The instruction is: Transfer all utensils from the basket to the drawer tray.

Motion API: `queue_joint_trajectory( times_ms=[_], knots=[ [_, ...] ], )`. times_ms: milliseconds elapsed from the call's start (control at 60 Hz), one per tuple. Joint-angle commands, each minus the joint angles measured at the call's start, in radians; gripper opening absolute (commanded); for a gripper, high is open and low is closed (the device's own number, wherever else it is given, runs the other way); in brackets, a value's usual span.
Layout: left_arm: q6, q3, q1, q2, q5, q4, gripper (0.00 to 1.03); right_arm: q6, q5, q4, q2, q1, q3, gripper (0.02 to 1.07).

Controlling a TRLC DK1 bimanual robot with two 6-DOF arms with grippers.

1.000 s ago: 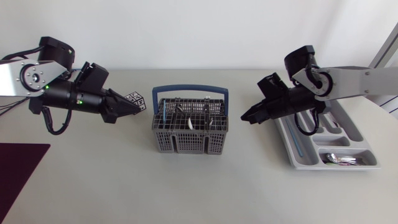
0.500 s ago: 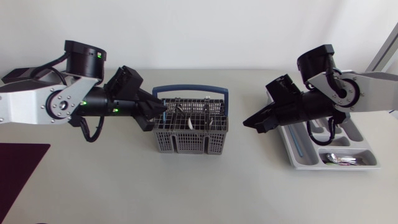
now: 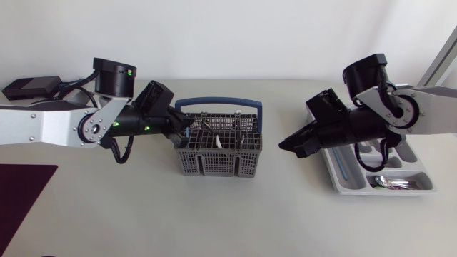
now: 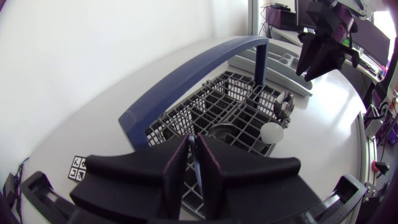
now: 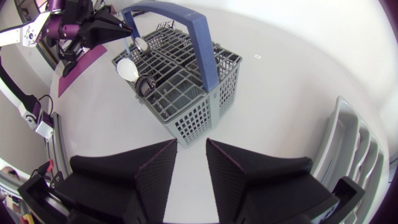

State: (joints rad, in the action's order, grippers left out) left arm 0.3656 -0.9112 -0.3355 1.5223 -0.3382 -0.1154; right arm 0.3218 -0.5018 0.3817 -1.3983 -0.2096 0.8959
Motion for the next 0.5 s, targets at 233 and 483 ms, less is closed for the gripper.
queue_joint_trajectory(
  times_ms=[233, 483],
  knots=[
    [-0.063, 0.043, 0.003, -0.105, 0.001, -0.038, 0.04, 0.003, -0.004, 0.006, 0.027, -0.016, -0.031, 0.4],
    [-0.155, 0.028, -0.008, -0.237, 0.001, -0.04, 0.04, 0.003, -0.004, 0.006, 0.062, -0.036, -0.028, 0.4]
  ],
)
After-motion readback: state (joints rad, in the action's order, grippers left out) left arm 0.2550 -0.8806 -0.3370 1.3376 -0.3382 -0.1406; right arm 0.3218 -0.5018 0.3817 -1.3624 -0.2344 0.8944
